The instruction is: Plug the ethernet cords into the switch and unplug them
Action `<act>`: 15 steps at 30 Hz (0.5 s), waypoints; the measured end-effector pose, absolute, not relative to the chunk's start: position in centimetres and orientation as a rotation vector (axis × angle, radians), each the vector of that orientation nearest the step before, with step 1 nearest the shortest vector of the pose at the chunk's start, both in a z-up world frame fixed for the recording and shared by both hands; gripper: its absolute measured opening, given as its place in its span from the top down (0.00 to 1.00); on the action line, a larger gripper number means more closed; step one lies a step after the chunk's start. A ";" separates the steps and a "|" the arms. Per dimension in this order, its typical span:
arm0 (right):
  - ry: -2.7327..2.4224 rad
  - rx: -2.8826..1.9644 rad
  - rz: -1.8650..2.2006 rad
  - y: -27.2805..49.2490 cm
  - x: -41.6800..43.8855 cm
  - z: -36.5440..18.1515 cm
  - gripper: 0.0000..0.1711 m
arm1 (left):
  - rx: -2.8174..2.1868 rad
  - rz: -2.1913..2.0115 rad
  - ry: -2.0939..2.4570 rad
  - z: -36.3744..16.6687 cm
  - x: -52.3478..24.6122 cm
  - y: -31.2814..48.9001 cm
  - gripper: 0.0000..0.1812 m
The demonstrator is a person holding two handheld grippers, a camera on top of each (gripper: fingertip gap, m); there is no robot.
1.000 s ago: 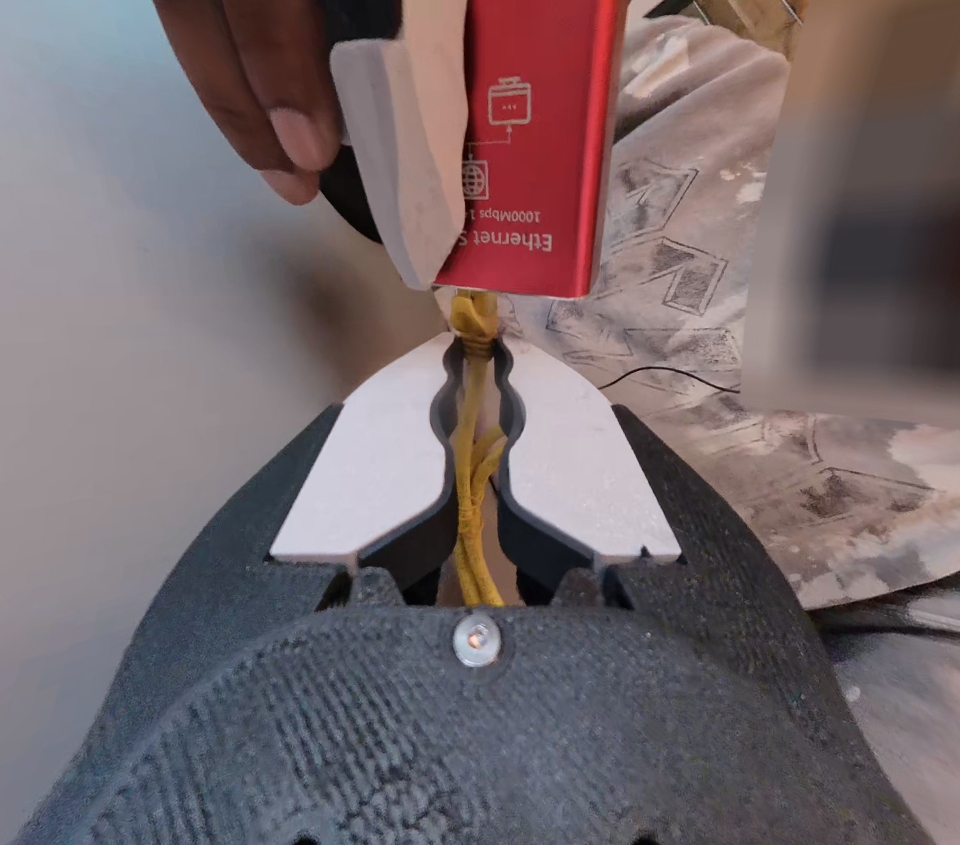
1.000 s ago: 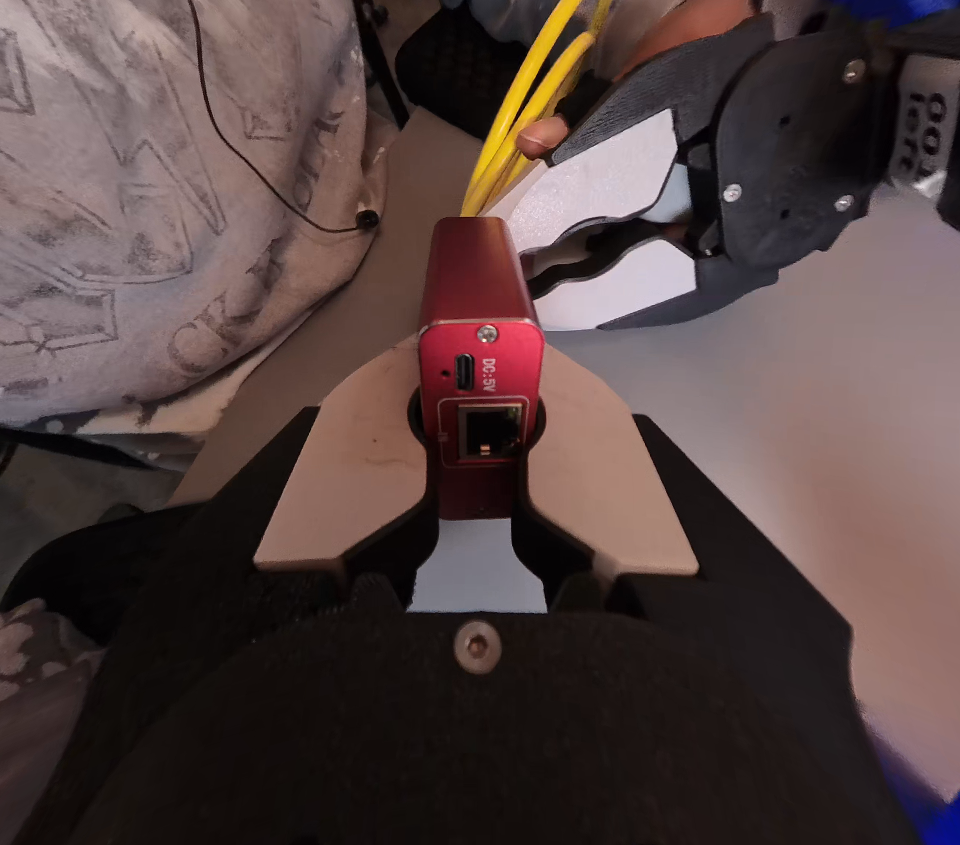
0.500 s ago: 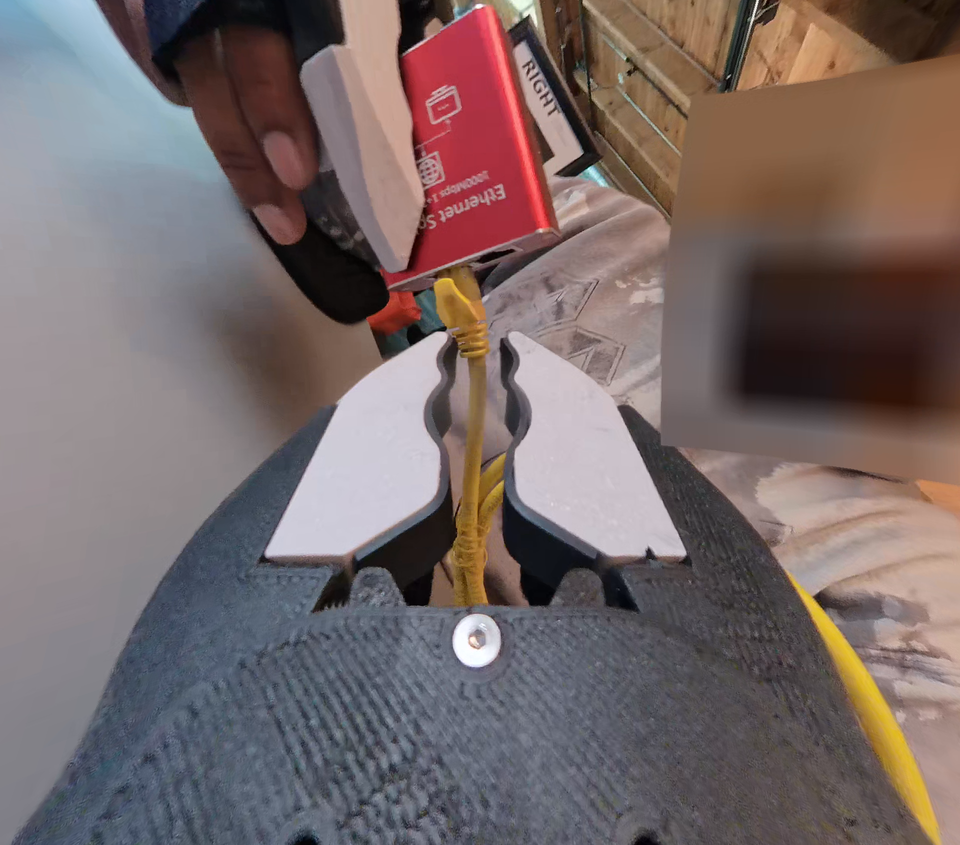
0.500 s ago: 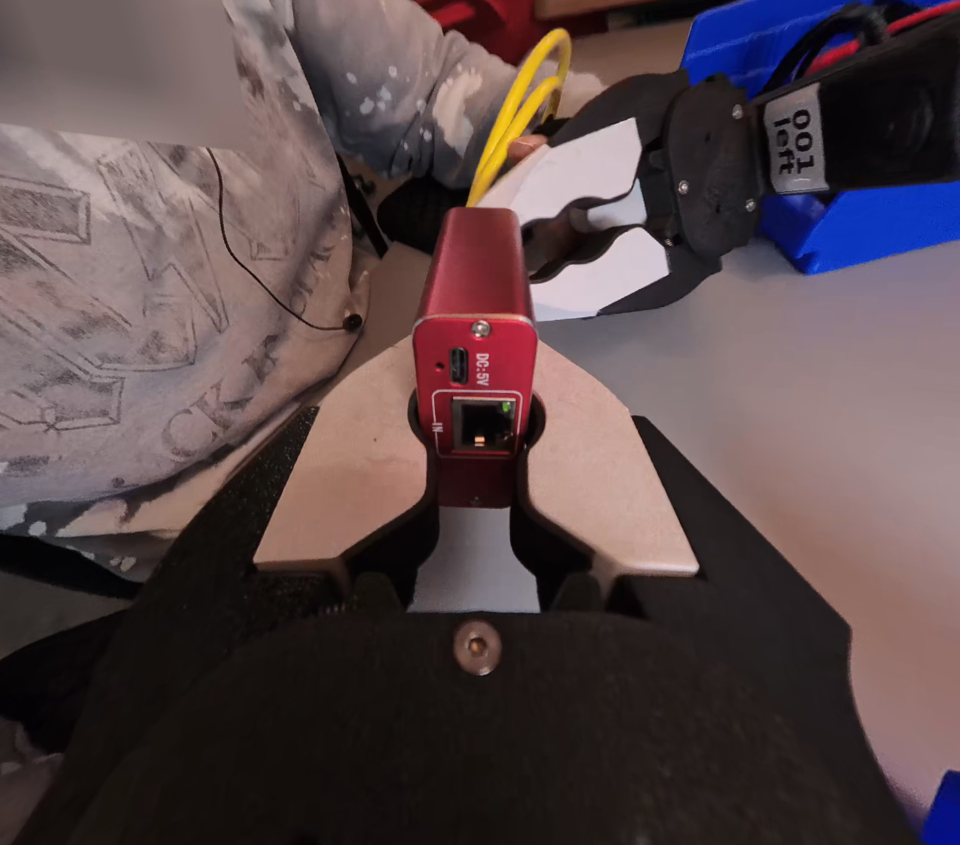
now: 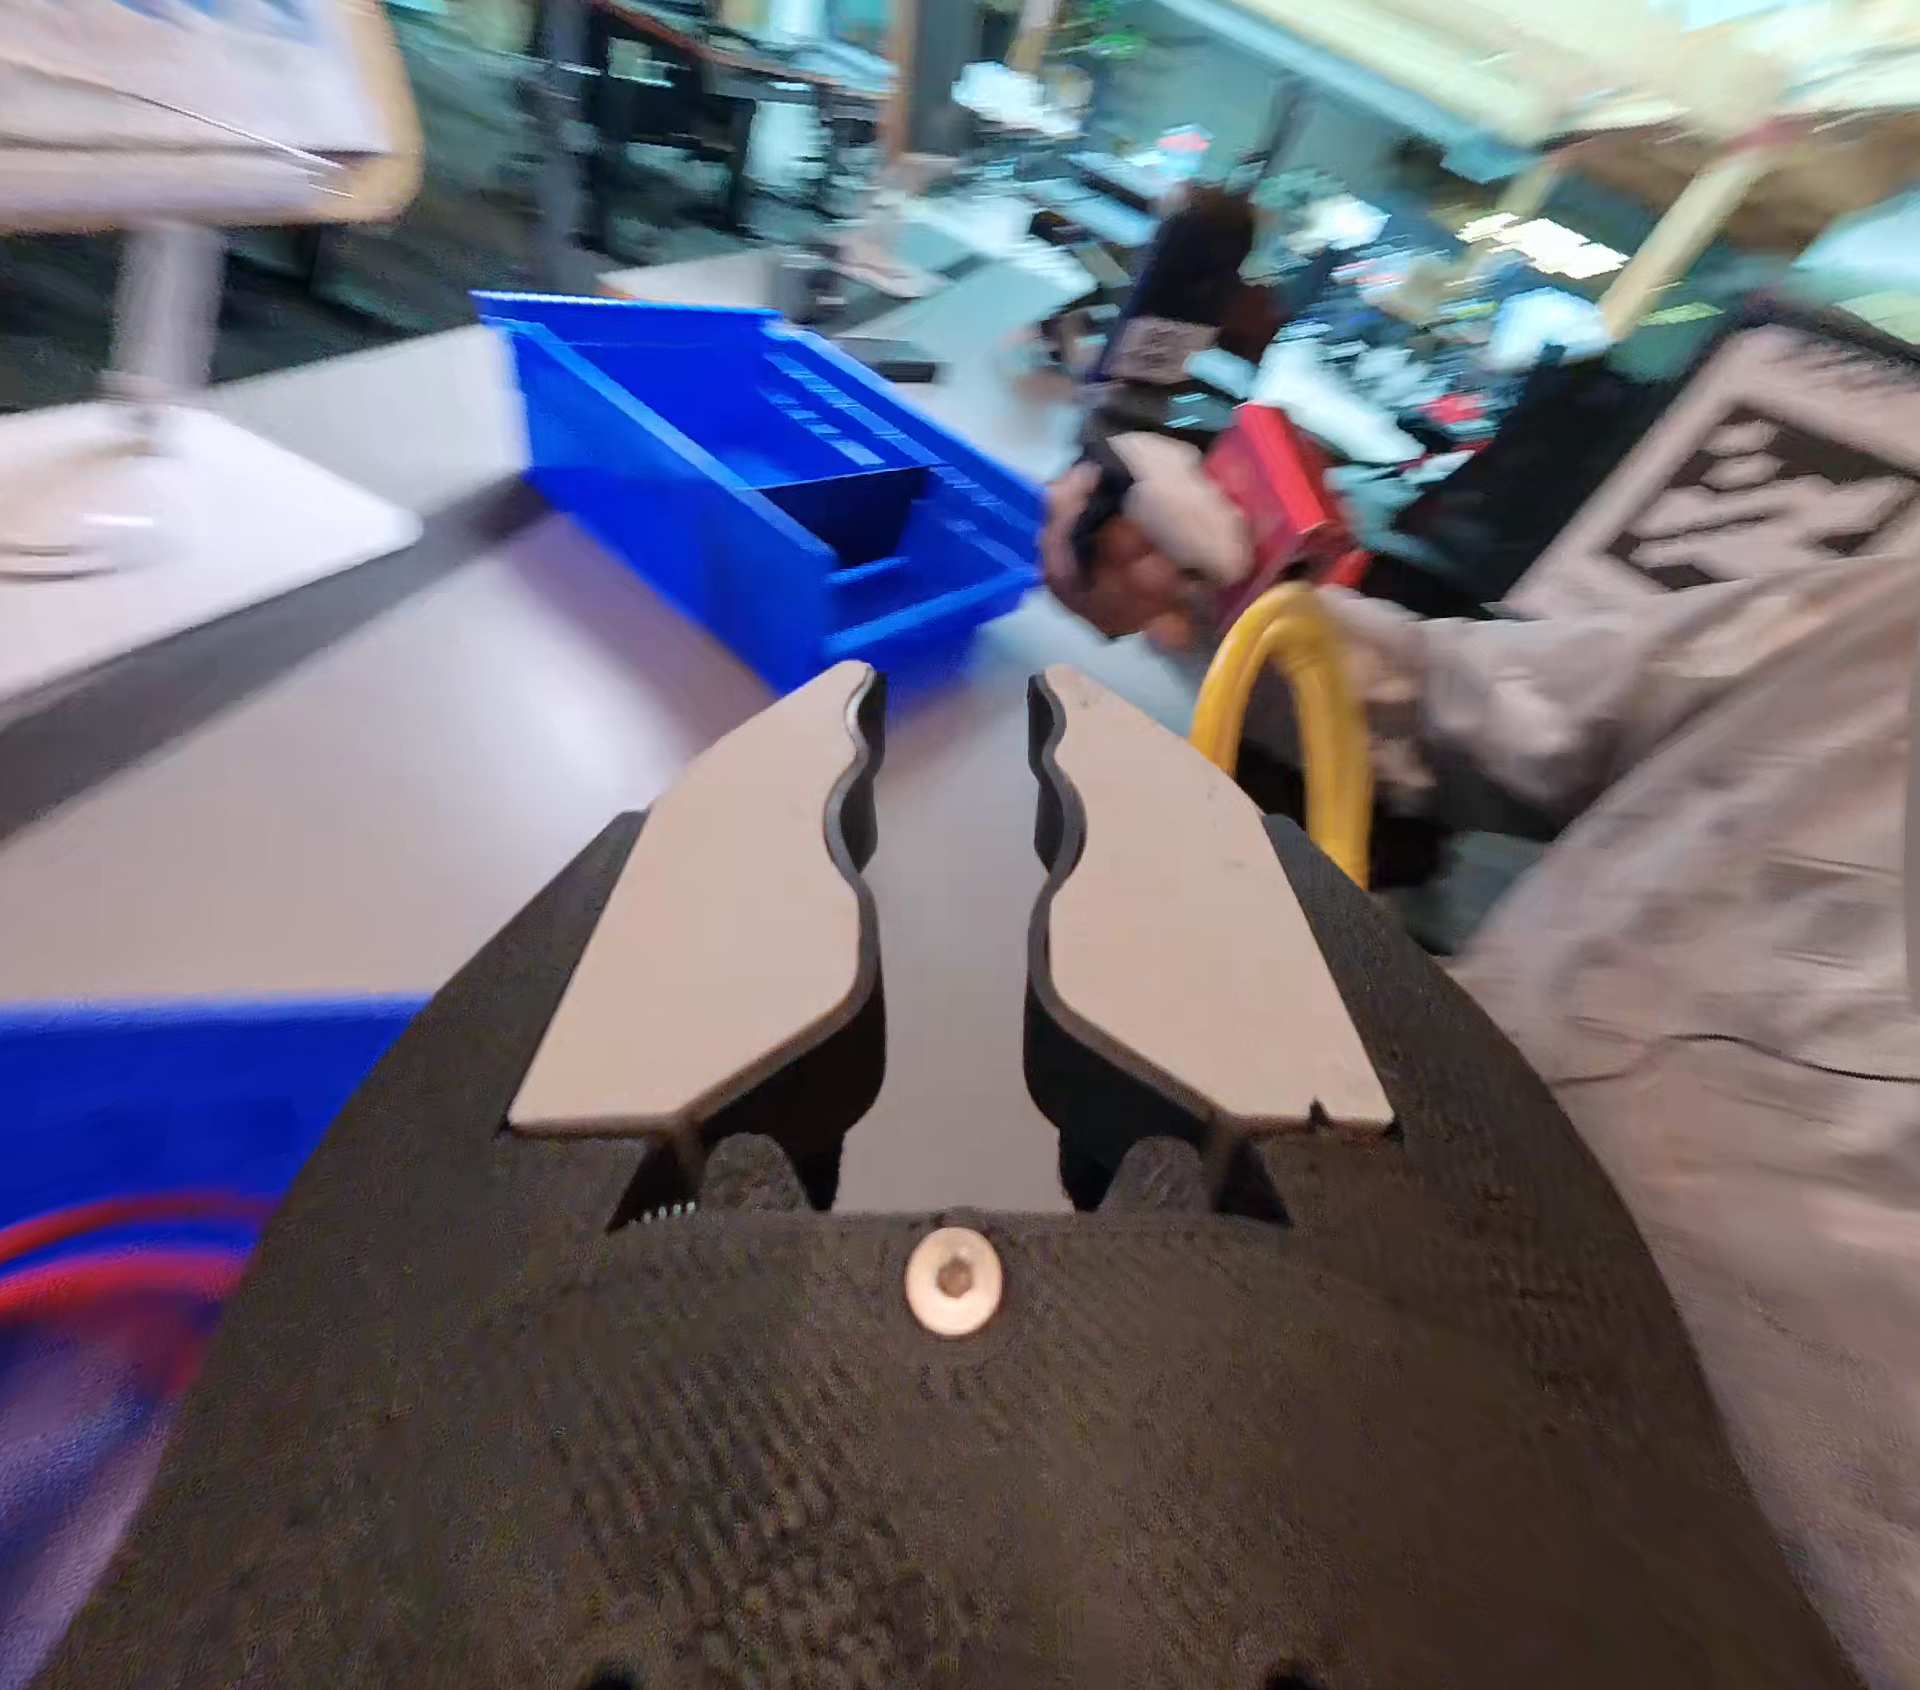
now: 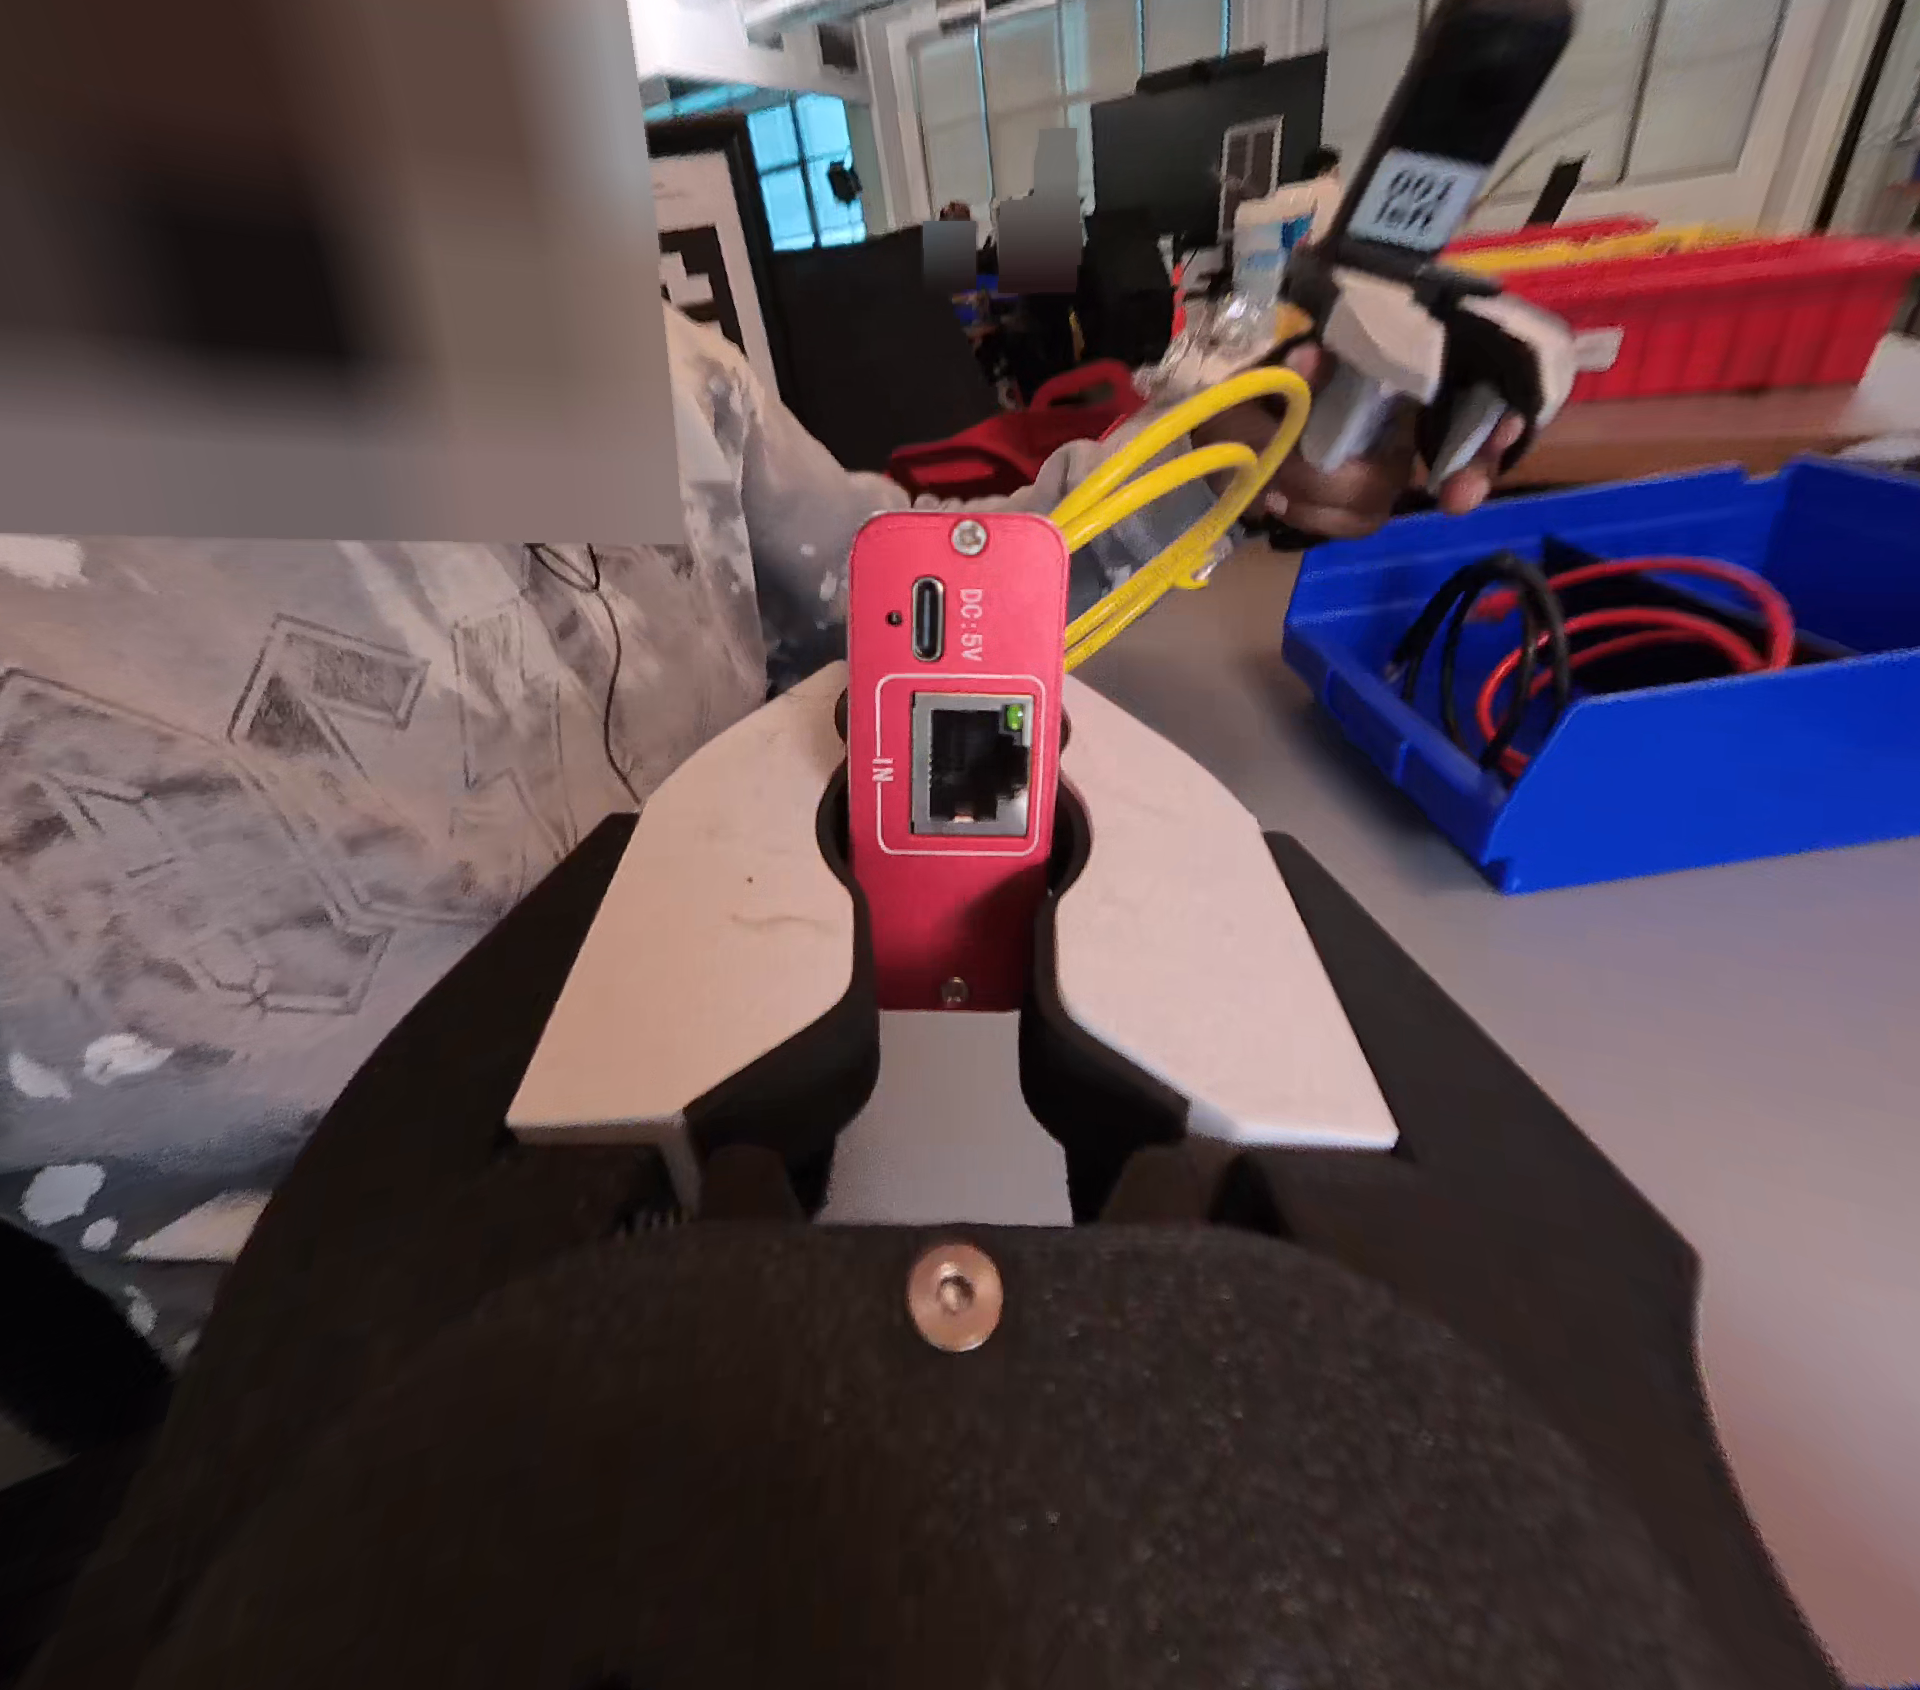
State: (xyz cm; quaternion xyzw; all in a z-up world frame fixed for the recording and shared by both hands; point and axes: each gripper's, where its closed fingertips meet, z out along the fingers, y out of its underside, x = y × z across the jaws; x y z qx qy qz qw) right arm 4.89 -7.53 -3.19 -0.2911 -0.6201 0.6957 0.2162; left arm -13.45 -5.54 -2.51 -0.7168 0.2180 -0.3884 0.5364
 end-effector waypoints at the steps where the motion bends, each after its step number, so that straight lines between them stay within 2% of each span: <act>1: -1.682 -0.787 1.929 -7.3 5.2 -2.4 0.84 | -1.736 -0.799 0.495 -2.7 -15.1 -5.3 0.85; 8: -1.351 -0.698 1.952 -4.4 7.0 2.4 0.83 | -1.933 -0.244 0.398 -7.3 -22.7 -5.1 0.83; 15: -1.196 -0.719 1.936 -1.8 8.0 3.4 0.83 | -2.123 0.220 0.628 -11.1 -25.1 -4.7 0.76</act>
